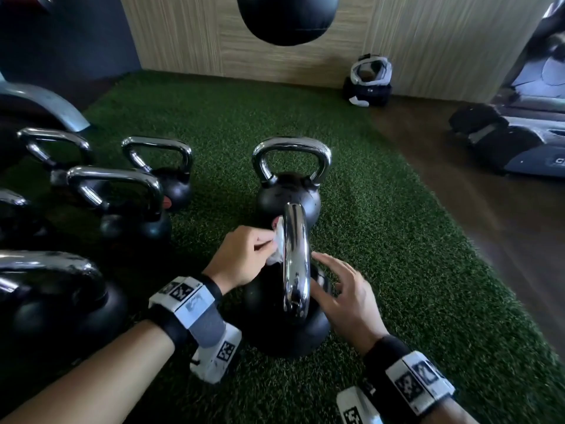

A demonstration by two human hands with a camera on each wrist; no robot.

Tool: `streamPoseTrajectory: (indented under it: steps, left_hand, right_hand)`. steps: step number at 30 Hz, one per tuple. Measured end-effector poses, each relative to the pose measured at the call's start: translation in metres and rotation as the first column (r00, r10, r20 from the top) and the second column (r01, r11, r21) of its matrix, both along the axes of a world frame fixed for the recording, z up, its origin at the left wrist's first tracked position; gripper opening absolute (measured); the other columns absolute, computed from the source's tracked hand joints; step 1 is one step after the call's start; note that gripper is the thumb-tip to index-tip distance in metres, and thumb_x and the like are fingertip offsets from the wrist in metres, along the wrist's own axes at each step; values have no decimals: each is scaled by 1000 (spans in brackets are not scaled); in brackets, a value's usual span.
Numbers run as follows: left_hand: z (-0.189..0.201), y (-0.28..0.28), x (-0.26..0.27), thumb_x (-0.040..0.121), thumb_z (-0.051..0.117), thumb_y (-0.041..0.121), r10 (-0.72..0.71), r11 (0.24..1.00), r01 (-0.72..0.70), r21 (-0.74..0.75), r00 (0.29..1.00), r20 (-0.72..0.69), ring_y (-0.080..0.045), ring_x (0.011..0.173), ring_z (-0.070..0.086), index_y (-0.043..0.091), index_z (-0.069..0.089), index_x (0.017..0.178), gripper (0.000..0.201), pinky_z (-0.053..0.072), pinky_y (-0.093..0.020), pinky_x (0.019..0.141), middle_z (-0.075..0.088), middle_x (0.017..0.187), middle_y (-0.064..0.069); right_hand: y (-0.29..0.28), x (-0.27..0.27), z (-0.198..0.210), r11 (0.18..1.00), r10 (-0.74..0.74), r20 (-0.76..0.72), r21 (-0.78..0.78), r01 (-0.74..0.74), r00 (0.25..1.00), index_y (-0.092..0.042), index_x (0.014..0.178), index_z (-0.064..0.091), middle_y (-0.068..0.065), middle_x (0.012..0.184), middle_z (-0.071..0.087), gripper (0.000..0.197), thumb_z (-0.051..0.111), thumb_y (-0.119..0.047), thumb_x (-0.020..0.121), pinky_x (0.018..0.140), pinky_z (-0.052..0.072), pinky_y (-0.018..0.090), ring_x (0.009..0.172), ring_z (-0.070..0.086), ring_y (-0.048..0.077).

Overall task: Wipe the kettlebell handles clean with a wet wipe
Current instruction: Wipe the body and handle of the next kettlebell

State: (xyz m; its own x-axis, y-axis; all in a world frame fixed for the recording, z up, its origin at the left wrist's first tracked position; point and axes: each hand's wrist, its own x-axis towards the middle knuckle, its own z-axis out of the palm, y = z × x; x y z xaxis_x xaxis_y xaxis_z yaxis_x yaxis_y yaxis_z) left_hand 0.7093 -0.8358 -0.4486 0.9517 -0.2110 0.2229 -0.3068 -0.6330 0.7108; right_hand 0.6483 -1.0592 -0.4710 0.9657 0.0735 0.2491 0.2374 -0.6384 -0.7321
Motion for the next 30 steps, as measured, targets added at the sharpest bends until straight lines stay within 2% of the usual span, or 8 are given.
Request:
streamPoseTrajectory:
  steps: [2, 4, 12, 16, 20, 23, 25, 30]
  left_hand:
    - [-7, 0, -5, 89, 51, 47, 35, 999, -35, 6, 999, 8, -5, 63, 56, 7, 70, 84, 45, 51, -36, 63, 69, 70, -4]
    - [-5, -3, -3, 84, 46, 55, 78, 997, -79, 19, 997, 28, -6, 62, 53, 8, 70, 84, 53, 52, -40, 65, 69, 73, -9]
    - [28, -15, -1, 91, 61, 25, 164, 975, -148, -163, 982, 91, -5, 52, 41, 8, 72, 75, 26, 35, -26, 55, 57, 55, -5]
    - [32, -6, 8, 93, 67, 29, 94, 972, -97, -212, 995, -24, 13, 72, 62, 28, 81, 104, 18, 50, -19, 71, 78, 87, 20]
    - [39, -4, -8, 92, 71, 42, 32, 935, -37, -353, 999, -21, -15, 88, 75, 29, 77, 117, 29, 62, -52, 84, 80, 100, 7]
    - [46, -2, -32, 89, 70, 38, 6, 916, -3, -402, 1000, 6, -32, 97, 76, 20, 76, 120, 36, 62, -56, 82, 79, 110, 4]
    - [50, 1, -28, 91, 71, 30, 3, 930, 1, -368, 1000, 9, -33, 98, 75, 19, 76, 119, 30, 61, -58, 83, 78, 112, 4]
    - [60, -2, -28, 94, 72, 16, 77, 931, -66, -359, 997, 17, -13, 106, 74, 34, 78, 109, 25, 61, -46, 93, 77, 112, 11]
  right_hand:
    - [0, 7, -9, 998, 55, -226, 37, -48, 973, -36, 150, 48, -12, 154, 50, 93, 51, -82, 69, 120, 38, 37, 141, 46, 6]
    - [4, 9, -18, 987, 92, -312, 153, -46, 946, -41, 152, 44, -11, 159, 45, 100, 51, -87, 63, 123, 33, 37, 144, 41, 6]
    - [17, 5, -42, 945, 64, -225, 326, 14, 972, -54, 134, 41, -8, 152, 45, 66, 50, -77, 73, 124, 29, 39, 143, 38, 6]
    - [17, 6, -46, 944, 67, -204, 331, 4, 977, -57, 133, 40, -9, 152, 45, 71, 50, -89, 70, 124, 30, 37, 142, 38, 5]
    - [15, 6, -50, 938, 77, -194, 347, -5, 978, -56, 136, 41, -10, 152, 45, 86, 41, -102, 63, 124, 30, 38, 143, 38, 4]
    - [16, 5, -49, 933, 79, -198, 360, -3, 977, -56, 136, 41, -10, 152, 44, 86, 41, -102, 62, 124, 31, 39, 142, 38, 4]
    - [16, 5, -48, 934, 73, -195, 357, 1, 978, -56, 136, 41, -10, 152, 44, 86, 41, -102, 63, 123, 32, 39, 142, 39, 5]
    - [14, 5, -50, 934, 82, -193, 358, -8, 978, -53, 140, 41, -11, 151, 45, 88, 42, -101, 65, 123, 32, 43, 142, 39, 6]
